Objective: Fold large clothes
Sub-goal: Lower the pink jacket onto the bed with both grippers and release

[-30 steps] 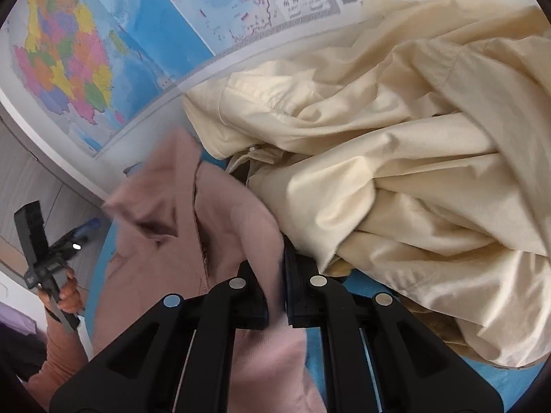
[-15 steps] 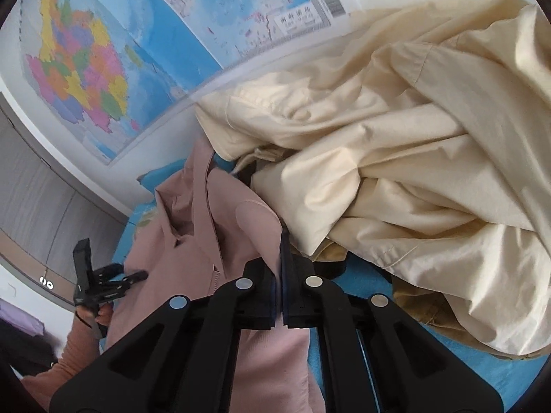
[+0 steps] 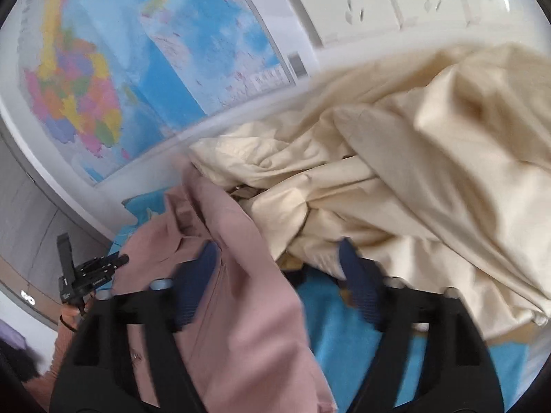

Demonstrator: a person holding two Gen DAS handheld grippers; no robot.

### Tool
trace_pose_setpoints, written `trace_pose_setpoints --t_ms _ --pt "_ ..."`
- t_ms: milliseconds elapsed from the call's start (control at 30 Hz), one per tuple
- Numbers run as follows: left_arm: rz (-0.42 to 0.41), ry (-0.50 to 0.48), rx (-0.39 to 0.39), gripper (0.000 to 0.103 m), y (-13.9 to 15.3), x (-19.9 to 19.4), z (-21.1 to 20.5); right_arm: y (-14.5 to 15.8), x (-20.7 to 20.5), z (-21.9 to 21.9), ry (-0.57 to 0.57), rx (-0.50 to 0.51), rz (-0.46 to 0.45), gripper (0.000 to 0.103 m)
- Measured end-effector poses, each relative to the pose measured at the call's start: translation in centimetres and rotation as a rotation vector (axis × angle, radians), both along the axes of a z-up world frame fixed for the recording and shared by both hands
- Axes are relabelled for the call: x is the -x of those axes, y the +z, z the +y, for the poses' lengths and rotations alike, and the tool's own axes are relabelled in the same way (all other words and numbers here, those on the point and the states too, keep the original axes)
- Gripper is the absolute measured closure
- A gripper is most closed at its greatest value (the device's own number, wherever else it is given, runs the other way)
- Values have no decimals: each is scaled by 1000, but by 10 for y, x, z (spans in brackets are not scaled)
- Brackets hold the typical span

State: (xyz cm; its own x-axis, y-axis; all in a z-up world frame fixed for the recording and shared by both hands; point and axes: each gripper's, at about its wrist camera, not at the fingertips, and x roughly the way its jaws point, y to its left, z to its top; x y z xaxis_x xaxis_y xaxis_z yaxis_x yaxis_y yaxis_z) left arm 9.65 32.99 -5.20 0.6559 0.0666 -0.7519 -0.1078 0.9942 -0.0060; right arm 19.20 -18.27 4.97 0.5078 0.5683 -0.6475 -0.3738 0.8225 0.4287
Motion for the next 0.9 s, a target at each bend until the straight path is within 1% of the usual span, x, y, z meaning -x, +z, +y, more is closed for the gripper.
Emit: trace_pose_setpoints --t_ms 67,100,133,167,200,233,300,333,367,400,467,500,533,567,633,667,700,767,833,900 --pt "-26 5 11 43 3 18 6 7 29 -3 48 20 -8 25" --pt "-38 15 7 42 4 32 11 11 50 0 92 32 -15 24" --pt "-48 21 5 41 5 41 13 12 67 6 128 53 -27 20" --pt "-56 29 6 39 8 52 15 13 90 14 180 90 -41 17" --pt "-65 43 14 39 9 64 19 13 105 21 209 119 -50 12" --pt "-71 51 18 38 13 74 17 9 129 31 246 156 -62 10" --pt "-77 66 25 38 15 88 18 -10 164 52 319 219 -35 10" --pt "-81 76 27 37 15 95 18 -22 175 61 326 263 -25 10" --pt "-85 83 30 35 15 102 16 -31 182 71 331 303 -20 10" --pt "-89 87 31 34 14 105 15 -47 192 81 338 372 -17 11" --pt "-92 88 26 34 9 112 10 -65 197 93 342 422 -3 15" --pt "-91 82 21 33 7 117 8 -77 199 96 333 459 -3 21" --pt "-93 77 21 32 6 122 4 -83 196 98 325 459 2 32" --pt "-93 73 27 30 5 124 3 -88 194 95 319 430 20 45" --pt "-92 69 33 29 4 129 1 -91 188 88 298 396 42 97" --pt "-91 72 30 28 4 131 1 -89 186 82 287 410 33 98" --pt "-92 73 30 28 4 133 2 -85 184 76 278 389 29 98" --pt "-94 78 39 28 4 137 5 -73 184 63 258 330 28 99" --pt "-95 88 50 28 4 140 9 -53 176 43 222 259 14 99" --pt "-94 92 59 28 4 143 13 -26 166 11 146 175 -14 99"
